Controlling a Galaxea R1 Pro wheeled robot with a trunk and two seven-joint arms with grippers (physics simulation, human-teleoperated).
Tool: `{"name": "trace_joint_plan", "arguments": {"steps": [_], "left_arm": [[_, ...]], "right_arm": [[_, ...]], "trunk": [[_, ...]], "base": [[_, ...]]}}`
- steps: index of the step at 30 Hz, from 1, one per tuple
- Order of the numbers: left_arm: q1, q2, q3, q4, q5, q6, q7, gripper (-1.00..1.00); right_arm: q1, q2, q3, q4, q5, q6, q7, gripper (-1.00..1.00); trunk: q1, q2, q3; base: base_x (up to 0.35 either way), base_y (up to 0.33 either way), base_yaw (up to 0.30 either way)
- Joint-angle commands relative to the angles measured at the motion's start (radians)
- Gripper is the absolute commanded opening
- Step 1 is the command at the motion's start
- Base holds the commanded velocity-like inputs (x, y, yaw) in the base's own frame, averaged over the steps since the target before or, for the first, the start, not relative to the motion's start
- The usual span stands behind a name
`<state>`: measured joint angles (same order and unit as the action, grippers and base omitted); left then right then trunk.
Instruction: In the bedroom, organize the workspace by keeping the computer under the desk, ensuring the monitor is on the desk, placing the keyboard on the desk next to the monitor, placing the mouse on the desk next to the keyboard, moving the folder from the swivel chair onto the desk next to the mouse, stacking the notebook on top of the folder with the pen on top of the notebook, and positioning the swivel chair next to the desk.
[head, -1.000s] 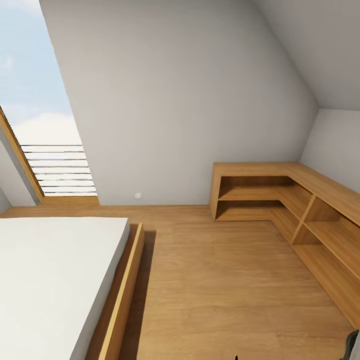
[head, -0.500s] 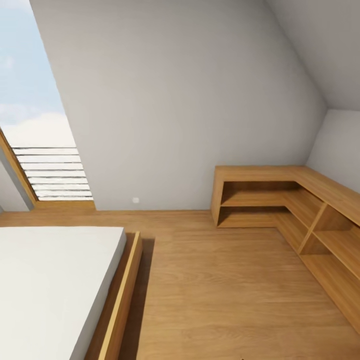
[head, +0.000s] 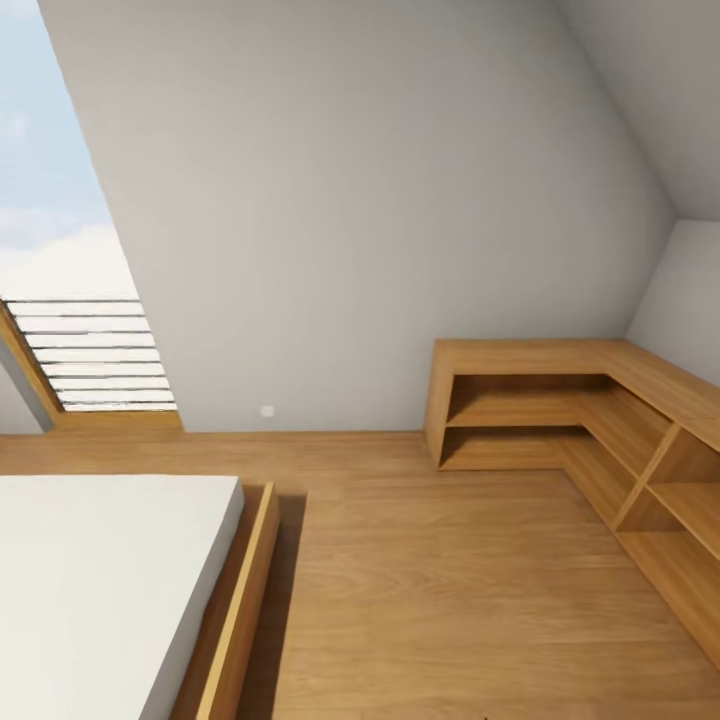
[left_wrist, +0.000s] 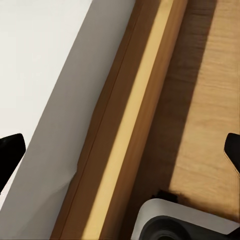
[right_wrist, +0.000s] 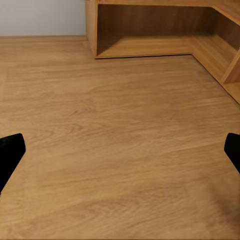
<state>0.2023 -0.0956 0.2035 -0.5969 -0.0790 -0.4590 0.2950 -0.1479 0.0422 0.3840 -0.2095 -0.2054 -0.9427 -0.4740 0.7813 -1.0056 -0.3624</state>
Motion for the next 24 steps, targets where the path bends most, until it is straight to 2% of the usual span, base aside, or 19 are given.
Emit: {"name": "trace_joint_plan", "arguments": {"steps": [1,9,24], "left_arm": [[0.0,-0.001,0.004,-0.001,-0.008,0.0,0.003,1.0],[0.0,-0.001,0.004,-0.001,-0.008,0.002,0.003,1.0],[0.0,-0.001,0.004,-0.001,-0.008,0.002,0.003,1.0]], "right_arm": [[-0.001,0.0,0.009,0.001,-0.01,-0.004,-0.003,1.0],[-0.001,0.0,0.008,0.0,-0.012,-0.004,-0.003,1.0],[-0.001,0.005,0.009,-0.002,-0.014,-0.002,-0.004,1.0]], "trunk": [[0.001,-0.001,-0.001],[0.001,-0.001,0.0],[0.001,-0.001,0.004]], "base": [[0.333,0.0,0.0],[0.333,0.0,-0.031],[0.333,0.0,-0.234]]}}
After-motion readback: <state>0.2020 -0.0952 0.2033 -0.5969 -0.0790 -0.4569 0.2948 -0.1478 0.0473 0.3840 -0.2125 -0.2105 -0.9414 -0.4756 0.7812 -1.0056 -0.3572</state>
